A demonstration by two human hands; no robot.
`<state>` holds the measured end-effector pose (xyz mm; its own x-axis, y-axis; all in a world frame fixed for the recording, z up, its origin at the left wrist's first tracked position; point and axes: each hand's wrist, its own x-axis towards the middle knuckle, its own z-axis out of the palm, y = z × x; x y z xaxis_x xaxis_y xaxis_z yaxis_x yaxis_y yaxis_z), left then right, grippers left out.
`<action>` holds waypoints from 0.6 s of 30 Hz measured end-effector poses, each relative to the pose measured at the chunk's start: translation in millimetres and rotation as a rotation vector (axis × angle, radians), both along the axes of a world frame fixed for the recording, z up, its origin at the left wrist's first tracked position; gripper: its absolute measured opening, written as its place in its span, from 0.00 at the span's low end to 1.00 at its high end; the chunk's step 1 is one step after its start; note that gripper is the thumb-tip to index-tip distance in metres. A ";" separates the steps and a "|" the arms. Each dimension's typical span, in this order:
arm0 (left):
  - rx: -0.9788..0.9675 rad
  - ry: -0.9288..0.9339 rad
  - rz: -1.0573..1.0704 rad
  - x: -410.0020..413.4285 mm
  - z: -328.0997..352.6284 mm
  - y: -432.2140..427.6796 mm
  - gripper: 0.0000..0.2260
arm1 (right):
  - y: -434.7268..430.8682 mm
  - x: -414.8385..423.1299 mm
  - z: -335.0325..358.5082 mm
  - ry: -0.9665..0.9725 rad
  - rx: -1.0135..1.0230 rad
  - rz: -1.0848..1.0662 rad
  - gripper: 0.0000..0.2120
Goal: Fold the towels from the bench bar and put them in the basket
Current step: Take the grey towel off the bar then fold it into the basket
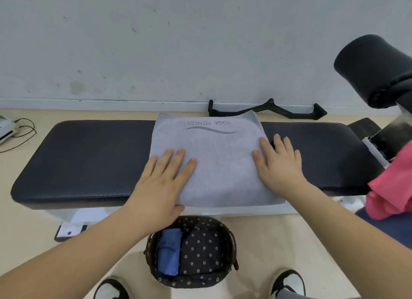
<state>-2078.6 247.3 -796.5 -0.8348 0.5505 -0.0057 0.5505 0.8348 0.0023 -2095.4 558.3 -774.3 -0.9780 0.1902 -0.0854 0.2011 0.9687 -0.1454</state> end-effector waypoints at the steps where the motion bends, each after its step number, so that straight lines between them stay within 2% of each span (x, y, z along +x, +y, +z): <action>1: 0.013 0.037 -0.002 2.7 -3.2 1.8 0.52 | -5.6 3.7 1.5 0.043 0.053 0.028 0.27; 3: 0.023 0.061 -0.045 7.5 -3.7 2.9 0.47 | -23.0 16.3 8.9 0.136 0.041 0.184 0.26; 5: 0.077 0.103 -0.116 13.2 -0.8 1.5 0.39 | -41.9 35.9 10.8 0.185 -0.099 0.330 0.31; 7: 0.170 0.142 -0.156 19.0 5.3 1.3 0.29 | -57.7 56.8 11.0 0.075 -0.190 0.409 0.39; 10: 0.304 0.180 -0.141 23.6 15.1 3.8 0.16 | -62.1 73.5 6.1 -0.098 -0.094 0.475 0.42; 13: 0.404 0.181 -0.062 23.8 28.3 5.0 0.15 | -59.7 75.3 2.5 -0.053 -0.051 0.484 0.44; 15: 0.436 0.212 -0.042 24.3 37.4 5.9 0.12 | -59.5 76.6 0.5 0.031 -0.114 0.429 0.40; 18: 0.441 0.187 -0.007 23.4 47.7 7.0 0.11 | -51.6 74.2 1.2 0.242 -0.187 0.355 0.25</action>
